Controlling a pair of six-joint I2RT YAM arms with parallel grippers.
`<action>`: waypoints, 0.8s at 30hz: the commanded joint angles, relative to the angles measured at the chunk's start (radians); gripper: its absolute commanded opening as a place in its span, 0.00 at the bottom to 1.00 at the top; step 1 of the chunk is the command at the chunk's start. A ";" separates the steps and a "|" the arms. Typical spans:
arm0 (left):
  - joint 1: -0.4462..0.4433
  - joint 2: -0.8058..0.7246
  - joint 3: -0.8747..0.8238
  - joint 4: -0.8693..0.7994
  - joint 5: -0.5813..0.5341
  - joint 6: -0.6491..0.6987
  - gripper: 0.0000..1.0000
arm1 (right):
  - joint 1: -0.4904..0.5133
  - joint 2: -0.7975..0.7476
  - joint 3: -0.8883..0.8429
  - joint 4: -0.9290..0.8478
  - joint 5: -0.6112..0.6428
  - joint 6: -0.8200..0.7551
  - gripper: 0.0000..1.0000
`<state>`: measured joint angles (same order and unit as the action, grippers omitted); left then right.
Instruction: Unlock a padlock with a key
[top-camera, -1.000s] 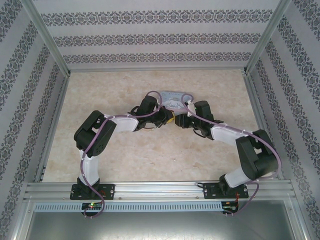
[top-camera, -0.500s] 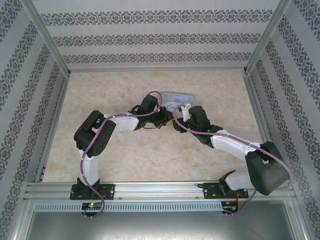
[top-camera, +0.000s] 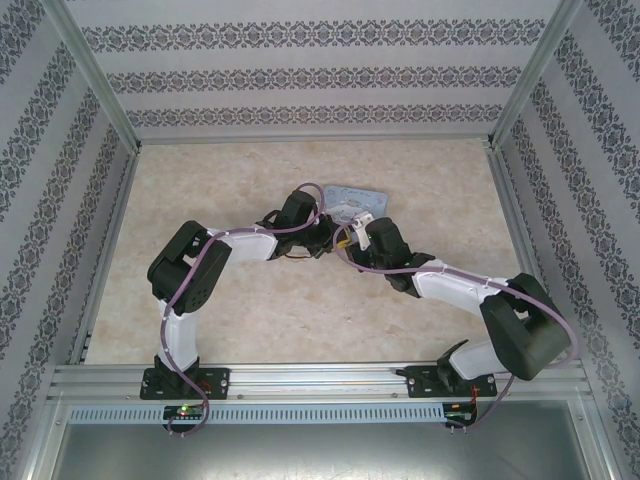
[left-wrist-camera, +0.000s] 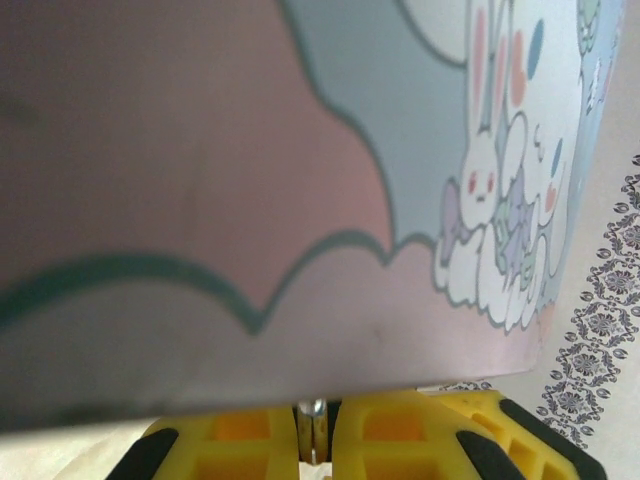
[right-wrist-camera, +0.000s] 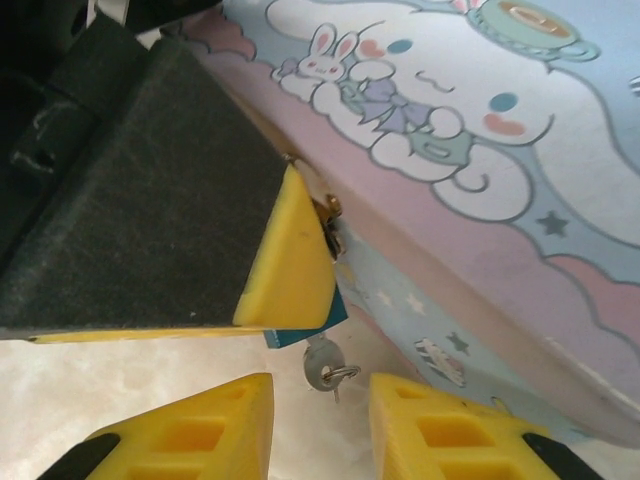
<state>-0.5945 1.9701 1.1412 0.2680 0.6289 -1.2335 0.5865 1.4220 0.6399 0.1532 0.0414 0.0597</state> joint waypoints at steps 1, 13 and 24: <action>-0.004 -0.048 0.032 -0.017 0.034 0.017 0.00 | 0.014 0.022 0.002 0.012 0.027 -0.013 0.31; -0.004 -0.051 0.032 -0.014 0.041 0.015 0.00 | 0.015 0.106 0.064 0.031 0.041 -0.007 0.24; -0.004 -0.056 0.020 -0.011 0.049 0.015 0.00 | -0.013 0.149 0.121 0.032 -0.027 0.026 0.00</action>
<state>-0.5873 1.9675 1.1431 0.2615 0.6167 -1.2335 0.5846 1.5589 0.7238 0.1448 0.0555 0.0559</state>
